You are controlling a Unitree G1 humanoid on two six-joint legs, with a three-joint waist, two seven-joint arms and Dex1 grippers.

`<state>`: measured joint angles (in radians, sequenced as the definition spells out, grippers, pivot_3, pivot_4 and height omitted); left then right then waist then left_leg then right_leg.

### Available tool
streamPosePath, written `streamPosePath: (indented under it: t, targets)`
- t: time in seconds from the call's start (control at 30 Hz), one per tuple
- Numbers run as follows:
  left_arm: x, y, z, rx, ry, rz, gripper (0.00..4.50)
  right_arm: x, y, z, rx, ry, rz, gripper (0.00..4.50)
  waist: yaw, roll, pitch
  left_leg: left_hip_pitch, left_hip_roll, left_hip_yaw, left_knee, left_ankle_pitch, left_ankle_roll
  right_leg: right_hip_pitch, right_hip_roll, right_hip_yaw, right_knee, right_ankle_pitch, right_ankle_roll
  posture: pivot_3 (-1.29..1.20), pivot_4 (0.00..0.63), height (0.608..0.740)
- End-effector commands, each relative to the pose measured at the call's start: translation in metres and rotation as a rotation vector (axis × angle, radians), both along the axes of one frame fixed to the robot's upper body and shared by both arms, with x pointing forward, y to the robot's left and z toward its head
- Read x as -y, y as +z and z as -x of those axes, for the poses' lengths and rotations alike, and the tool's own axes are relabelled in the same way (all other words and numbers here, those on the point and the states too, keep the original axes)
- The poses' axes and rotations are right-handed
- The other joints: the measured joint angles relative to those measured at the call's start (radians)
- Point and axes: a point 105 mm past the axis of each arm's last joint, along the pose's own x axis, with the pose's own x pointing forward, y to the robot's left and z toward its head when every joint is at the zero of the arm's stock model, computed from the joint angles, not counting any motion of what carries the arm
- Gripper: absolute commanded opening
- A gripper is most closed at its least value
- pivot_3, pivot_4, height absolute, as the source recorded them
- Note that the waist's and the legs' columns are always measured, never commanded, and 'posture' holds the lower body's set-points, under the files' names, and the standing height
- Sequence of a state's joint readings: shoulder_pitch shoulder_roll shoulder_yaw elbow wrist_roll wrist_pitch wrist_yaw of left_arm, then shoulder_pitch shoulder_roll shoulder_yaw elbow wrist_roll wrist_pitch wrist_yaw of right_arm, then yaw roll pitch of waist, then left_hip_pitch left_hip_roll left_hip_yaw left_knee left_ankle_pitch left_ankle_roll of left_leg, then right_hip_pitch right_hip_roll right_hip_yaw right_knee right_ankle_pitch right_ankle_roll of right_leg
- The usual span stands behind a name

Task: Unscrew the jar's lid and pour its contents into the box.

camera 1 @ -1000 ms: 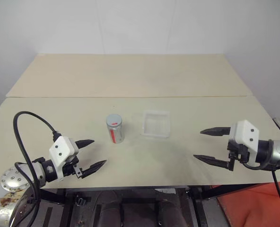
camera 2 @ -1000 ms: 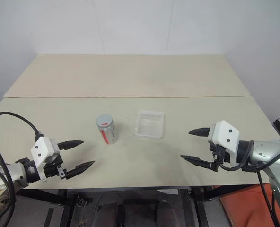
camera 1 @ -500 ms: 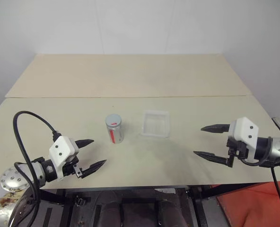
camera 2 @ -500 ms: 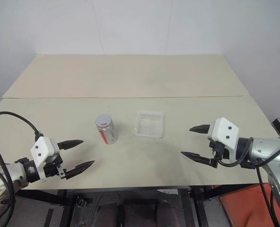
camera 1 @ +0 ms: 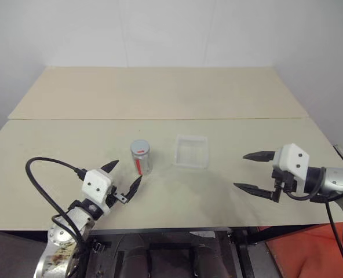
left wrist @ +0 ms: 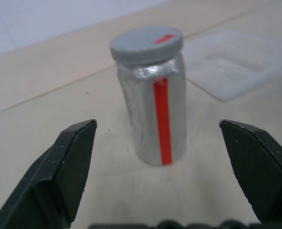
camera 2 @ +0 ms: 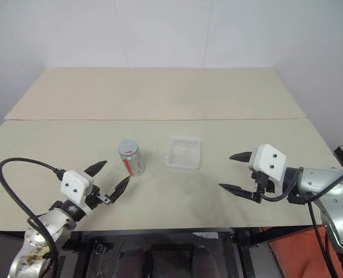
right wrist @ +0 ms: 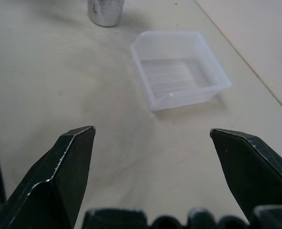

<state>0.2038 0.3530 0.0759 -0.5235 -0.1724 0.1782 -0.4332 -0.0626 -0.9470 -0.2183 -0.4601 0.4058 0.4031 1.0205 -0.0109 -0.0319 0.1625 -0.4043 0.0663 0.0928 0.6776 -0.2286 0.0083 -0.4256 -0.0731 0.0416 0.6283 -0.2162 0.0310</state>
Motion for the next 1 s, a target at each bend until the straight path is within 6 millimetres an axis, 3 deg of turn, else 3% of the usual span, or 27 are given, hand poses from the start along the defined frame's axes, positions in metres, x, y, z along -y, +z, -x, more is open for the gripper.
streamPosePath:
  t: [0.03,0.2,0.63,1.0]
  targets:
    - [0.005,0.005,-0.006,0.069,0.048,0.008,4.50,-0.001,0.010,-0.002,0.048,-0.003,-0.004,4.49,0.000,0.000,0.000,0.000,0.000,0.000,0.000,0.000,0.000,0.000,0.000,0.000,0.000,0.000,0.001,0.00,0.150,0.740]
    - [0.023,-0.006,-0.009,0.050,0.049,0.022,4.50,0.000,0.012,-0.003,0.066,-0.023,-0.005,4.49,0.000,0.000,0.000,0.000,-0.001,0.000,0.000,0.000,0.000,0.000,0.000,0.000,-0.001,0.001,0.002,0.00,0.150,0.740]
    - [0.036,-0.021,-0.034,0.061,0.235,0.059,4.50,-0.002,0.016,-0.004,0.092,-0.053,-0.031,4.49,0.000,-0.001,0.000,-0.001,-0.001,-0.002,0.000,0.000,0.000,0.000,0.000,0.000,-0.001,0.002,0.005,0.00,0.150,0.740]
    - [0.044,-0.013,-0.051,0.142,0.276,0.178,4.50,-0.001,0.018,-0.007,0.108,-0.064,-0.017,4.49,0.000,-0.001,0.000,-0.001,-0.002,-0.002,0.000,0.000,0.000,0.001,-0.001,0.000,-0.002,0.002,0.005,0.00,0.150,0.740]
